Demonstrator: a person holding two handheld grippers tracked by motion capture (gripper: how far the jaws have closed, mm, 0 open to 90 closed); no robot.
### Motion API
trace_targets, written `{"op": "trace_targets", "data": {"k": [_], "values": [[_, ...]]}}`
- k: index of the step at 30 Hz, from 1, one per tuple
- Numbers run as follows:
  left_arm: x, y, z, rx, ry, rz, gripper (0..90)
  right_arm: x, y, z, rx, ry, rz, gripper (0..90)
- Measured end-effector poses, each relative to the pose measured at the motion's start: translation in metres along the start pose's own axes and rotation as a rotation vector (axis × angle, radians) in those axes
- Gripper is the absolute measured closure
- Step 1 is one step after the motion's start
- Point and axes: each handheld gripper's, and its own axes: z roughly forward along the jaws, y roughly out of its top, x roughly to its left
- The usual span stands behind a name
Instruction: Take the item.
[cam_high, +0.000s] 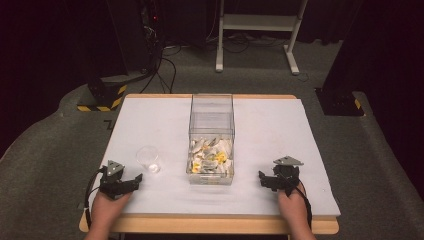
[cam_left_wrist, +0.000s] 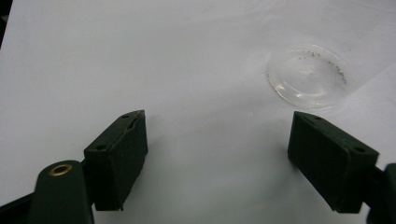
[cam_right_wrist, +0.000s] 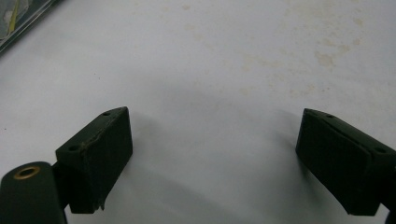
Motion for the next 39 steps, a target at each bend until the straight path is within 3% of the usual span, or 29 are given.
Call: {"op": "trace_targets", "data": {"k": [4,13,21,34,39], "values": [[0.000,0.000,0.000,0.002,0.001,0.002,20.2,-0.002,0.000,0.001,0.005,0.026,0.006,8.2],[0.004,0.001,-0.004,0.012,-0.009,-0.012,24.2,-0.002,0.000,0.001,0.005,0.022,0.005,8.1],[-0.002,0.000,-0.013,-0.012,-0.054,0.039,24.3,-0.002,0.000,0.001,0.005,0.025,0.006,8.0],[-0.006,0.002,-0.022,-0.046,-0.113,0.025,23.5,-0.001,0.000,0.001,0.003,0.022,0.004,8.0],[-0.008,0.002,-0.026,-0.039,-0.138,0.048,24.5,-0.002,0.000,0.001,0.003,0.023,0.006,8.0]]}}
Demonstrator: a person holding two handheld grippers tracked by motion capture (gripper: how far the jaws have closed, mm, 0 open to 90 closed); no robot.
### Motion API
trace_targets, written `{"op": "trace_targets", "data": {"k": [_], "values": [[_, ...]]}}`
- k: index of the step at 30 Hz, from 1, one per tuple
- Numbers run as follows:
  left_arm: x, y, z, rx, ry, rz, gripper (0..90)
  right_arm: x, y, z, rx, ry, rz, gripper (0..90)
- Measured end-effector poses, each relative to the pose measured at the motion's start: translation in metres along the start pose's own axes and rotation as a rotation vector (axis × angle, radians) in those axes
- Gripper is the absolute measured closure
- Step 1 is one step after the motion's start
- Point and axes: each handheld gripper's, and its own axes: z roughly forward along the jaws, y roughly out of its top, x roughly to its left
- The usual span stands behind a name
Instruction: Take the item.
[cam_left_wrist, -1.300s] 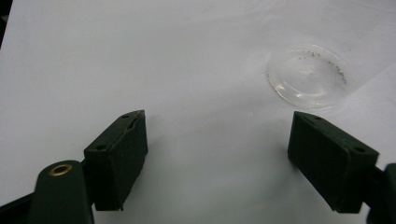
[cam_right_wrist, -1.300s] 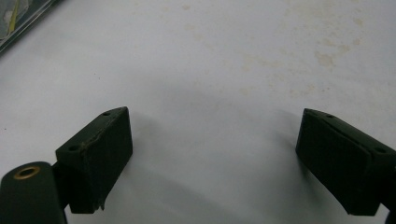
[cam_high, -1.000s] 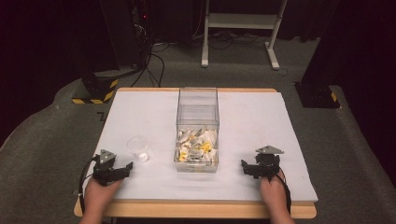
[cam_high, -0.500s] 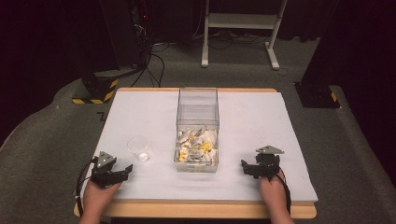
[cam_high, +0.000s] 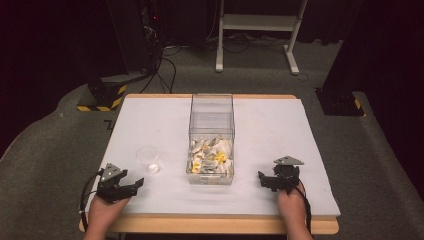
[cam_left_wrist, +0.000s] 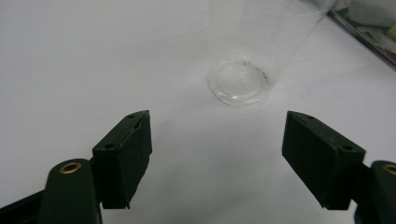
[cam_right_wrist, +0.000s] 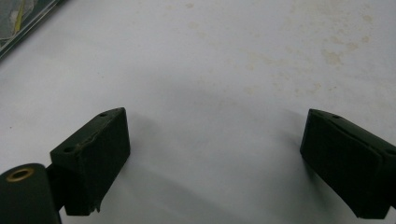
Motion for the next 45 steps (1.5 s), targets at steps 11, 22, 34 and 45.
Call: {"op": "trace_targets", "data": {"k": [11,22,34,45], "values": [[-0.015,0.005,-0.009,-0.057,-0.053,-0.006,28.3,0.000,0.000,0.000,0.001,-0.001,-0.005,7.9],[-0.028,0.008,-0.010,-0.074,-0.090,0.023,28.8,0.000,0.000,0.000,0.001,-0.001,-0.006,7.9],[-0.042,0.019,-0.013,-0.107,-0.144,0.047,28.5,0.000,0.000,0.000,0.004,0.000,-0.001,7.9],[-0.062,0.030,-0.011,-0.122,-0.165,0.062,26.7,0.003,0.001,-0.001,0.009,-0.018,-0.009,9.4]]}}
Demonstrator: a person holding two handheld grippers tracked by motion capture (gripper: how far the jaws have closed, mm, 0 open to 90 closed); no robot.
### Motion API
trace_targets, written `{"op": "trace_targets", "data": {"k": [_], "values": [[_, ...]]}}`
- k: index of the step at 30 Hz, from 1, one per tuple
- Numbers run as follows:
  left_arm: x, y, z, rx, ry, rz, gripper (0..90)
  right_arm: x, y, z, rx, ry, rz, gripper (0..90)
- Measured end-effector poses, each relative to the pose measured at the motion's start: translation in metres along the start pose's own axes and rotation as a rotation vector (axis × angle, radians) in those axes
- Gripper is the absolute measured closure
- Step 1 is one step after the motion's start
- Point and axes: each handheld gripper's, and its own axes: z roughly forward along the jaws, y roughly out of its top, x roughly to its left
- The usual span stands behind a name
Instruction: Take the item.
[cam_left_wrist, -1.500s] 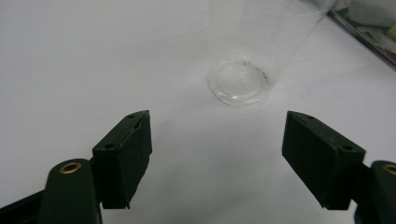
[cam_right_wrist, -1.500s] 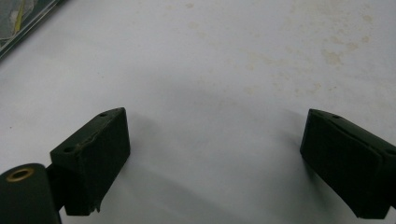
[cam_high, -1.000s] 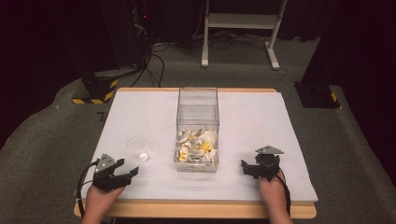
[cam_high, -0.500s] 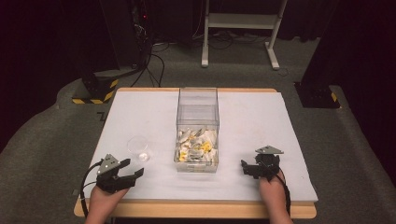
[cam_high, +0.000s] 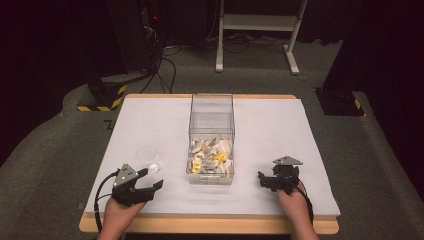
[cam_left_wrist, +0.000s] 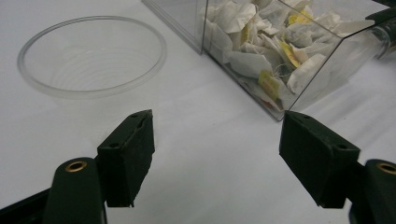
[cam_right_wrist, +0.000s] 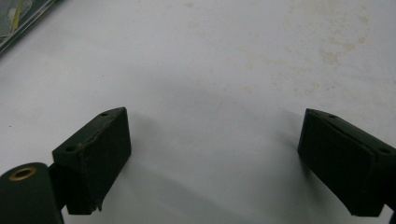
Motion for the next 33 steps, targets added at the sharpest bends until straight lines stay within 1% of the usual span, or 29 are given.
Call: {"op": "trace_targets", "data": {"k": [3,4,6,7,9,11,12,17,23,25,29,30,31,33], "values": [[-0.003,0.003,0.002,-0.006,-0.007,0.006,26.7,0.000,0.000,0.000,-0.004,-0.001,0.000,9.3],[-0.006,0.008,0.004,-0.008,-0.014,0.007,26.7,0.000,-0.001,0.000,-0.006,0.003,0.002,9.2],[-0.008,0.012,0.006,-0.012,-0.023,0.018,26.6,-0.001,-0.001,0.000,-0.008,0.005,0.003,9.1],[-0.008,0.012,0.006,-0.012,-0.023,0.018,26.6,-0.001,-0.001,0.000,-0.010,0.005,0.003,9.1],[-0.012,0.020,0.008,-0.019,-0.034,0.027,26.6,-0.001,-0.001,0.000,-0.011,0.006,0.004,9.1],[-0.013,0.023,0.008,-0.023,-0.036,0.028,26.6,-0.001,-0.002,0.000,-0.012,0.005,0.004,9.1],[-0.014,0.026,0.009,-0.026,-0.041,0.035,26.6,-0.001,-0.002,0.000,-0.012,0.006,0.004,9.1],[-0.019,0.038,0.011,-0.050,-0.060,0.044,26.6,-0.001,-0.002,0.000,-0.014,0.006,0.005,9.2],[-0.023,0.047,0.014,-0.053,-0.074,0.058,26.7,-0.001,-0.002,0.000,-0.015,0.007,0.005,9.2],[-0.024,0.050,0.016,-0.058,-0.085,0.057,26.7,-0.001,-0.002,0.000,-0.013,0.007,0.005,9.2],[-0.028,0.058,0.020,-0.064,-0.102,0.067,26.7,-0.001,-0.002,0.000,-0.012,0.008,0.005,9.1],[-0.030,0.062,0.022,-0.067,-0.110,0.072,26.7,-0.001,-0.002,0.000,-0.013,0.007,0.005,9.1],[-0.030,0.062,0.022,-0.067,-0.110,0.072,26.7,-0.001,-0.002,0.000,-0.013,0.007,0.005,9.1],[-0.033,0.066,0.025,-0.066,-0.117,0.086,26.8,-0.001,-0.002,0.000,-0.013,0.007,0.005,9.2]]}}
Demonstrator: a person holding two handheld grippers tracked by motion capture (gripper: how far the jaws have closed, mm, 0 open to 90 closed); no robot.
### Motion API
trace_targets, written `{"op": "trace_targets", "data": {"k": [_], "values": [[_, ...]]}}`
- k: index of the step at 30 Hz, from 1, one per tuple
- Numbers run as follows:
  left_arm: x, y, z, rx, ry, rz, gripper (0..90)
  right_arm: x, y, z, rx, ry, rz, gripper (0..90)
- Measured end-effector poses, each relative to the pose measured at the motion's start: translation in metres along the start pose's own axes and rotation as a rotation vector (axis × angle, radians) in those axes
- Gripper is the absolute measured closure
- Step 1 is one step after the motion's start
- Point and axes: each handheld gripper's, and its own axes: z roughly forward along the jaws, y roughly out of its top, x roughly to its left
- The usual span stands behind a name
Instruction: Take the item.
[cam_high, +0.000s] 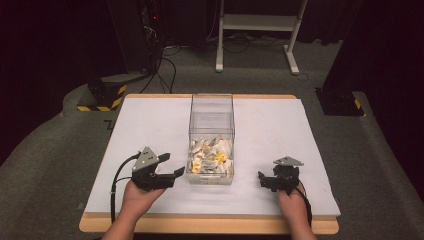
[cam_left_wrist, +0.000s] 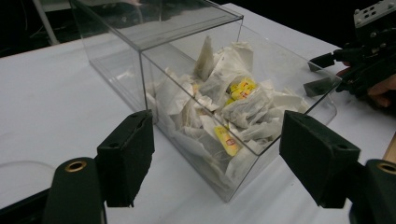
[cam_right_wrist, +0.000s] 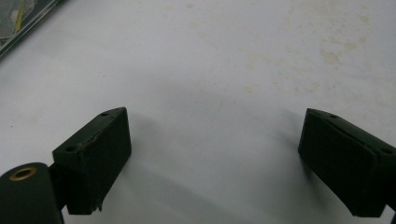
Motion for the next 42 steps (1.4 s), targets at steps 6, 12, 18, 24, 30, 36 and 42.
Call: {"op": "trace_targets", "data": {"k": [6,12,18,24,30,36,42], "values": [[-0.005,0.010,0.010,0.011,-0.019,0.023,26.8,0.000,0.000,0.000,0.000,0.000,0.000,9.2],[-0.009,0.018,0.020,0.029,-0.038,0.046,26.9,0.000,0.000,0.000,0.000,0.001,0.001,9.2],[-0.013,0.023,0.031,0.057,-0.058,0.059,26.9,0.000,0.000,0.000,0.000,0.001,0.000,9.2],[-0.012,0.026,0.042,0.087,-0.069,0.054,26.6,0.000,0.000,0.000,0.001,0.001,0.001,9.2],[-0.012,0.031,0.052,0.128,-0.081,0.074,26.5,0.000,0.000,0.000,0.001,0.001,0.001,9.2],[-0.012,0.035,0.061,0.165,-0.084,0.088,28.3,0.000,0.000,0.000,0.000,0.001,0.003,9.2],[-0.012,0.039,0.070,0.220,-0.079,0.124,31.6,0.000,0.000,0.000,0.001,0.003,0.002,9.3]]}}
